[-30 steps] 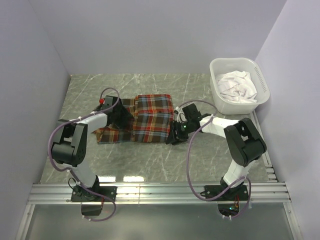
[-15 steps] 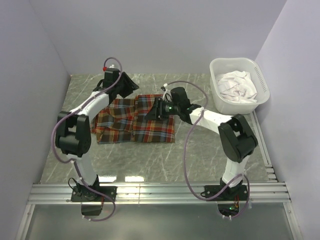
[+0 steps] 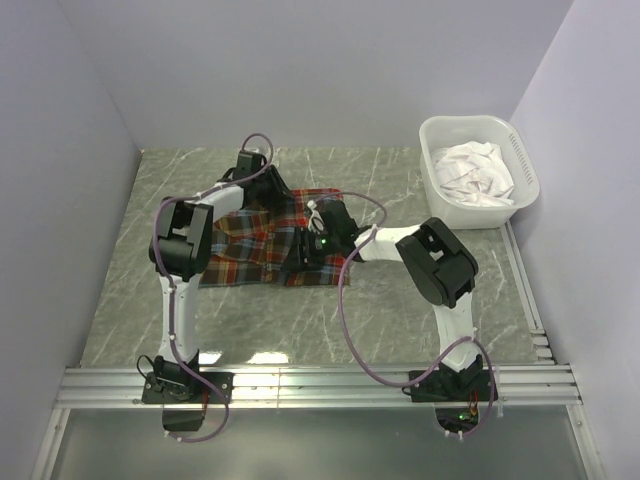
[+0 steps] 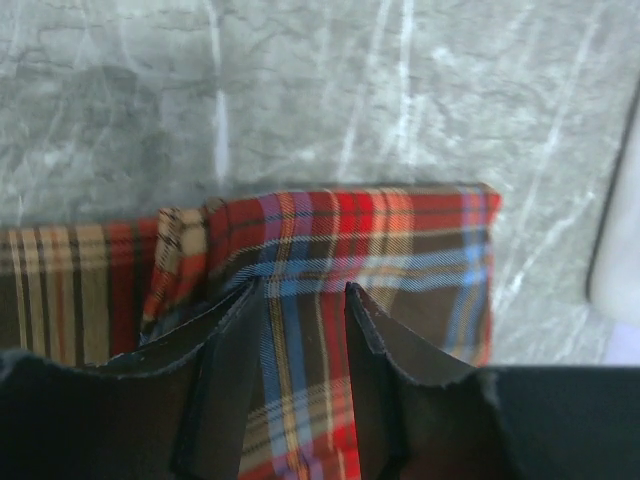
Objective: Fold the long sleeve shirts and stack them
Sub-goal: Fold the shirt
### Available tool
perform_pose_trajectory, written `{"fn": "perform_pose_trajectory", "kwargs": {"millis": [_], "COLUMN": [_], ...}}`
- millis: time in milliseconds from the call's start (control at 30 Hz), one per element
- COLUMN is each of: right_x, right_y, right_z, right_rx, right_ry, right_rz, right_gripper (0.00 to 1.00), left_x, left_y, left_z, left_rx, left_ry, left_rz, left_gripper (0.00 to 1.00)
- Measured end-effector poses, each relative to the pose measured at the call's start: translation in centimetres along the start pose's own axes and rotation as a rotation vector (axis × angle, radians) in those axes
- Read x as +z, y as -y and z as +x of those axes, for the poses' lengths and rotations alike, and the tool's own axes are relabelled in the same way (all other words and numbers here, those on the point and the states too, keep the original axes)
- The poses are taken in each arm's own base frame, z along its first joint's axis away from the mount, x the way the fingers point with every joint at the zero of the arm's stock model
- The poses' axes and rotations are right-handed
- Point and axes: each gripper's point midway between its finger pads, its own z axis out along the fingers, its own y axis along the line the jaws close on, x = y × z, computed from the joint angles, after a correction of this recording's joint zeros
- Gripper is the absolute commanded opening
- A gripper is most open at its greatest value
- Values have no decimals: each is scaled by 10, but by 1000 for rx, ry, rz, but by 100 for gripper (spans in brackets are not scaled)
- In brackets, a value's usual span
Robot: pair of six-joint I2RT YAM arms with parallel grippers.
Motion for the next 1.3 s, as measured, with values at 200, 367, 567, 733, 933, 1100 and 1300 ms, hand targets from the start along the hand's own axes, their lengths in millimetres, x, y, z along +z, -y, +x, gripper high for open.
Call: {"fn": "perform_pose_trajectory", "kwargs": {"millis": [200, 367, 567, 733, 933, 1100, 1300], "right_x": [-5, -13, -25, -42, -81, -102, -95], "right_y": [7, 7, 9, 6, -17, 5, 45], "right_z": [36, 49, 73, 79, 40, 5, 3], "right_rx": [21, 24, 46, 15, -62, -28, 60], "right_ry": [-115, -161, -229, -242, -115, -18, -2], "right_rz": [-37, -56, -43, 9, -13, 17, 59], "right_gripper": [54, 54, 54, 54, 54, 54, 53], "left_x": [16, 20, 19, 8, -44, -115, -153], "left_y": [-12, -15, -14, -12, 12, 62, 82], "left_z": [-4, -12, -14, -16, -28, -37, 29], "left_rx": [-28, -55, -60, -56, -45, 2, 33], "left_ry": [-7, -1, 2, 11, 56, 166, 125], "left_rz": [-9, -6, 0, -4, -7, 57, 106], "left_gripper": [42, 43, 48, 61, 72, 66, 58]}}
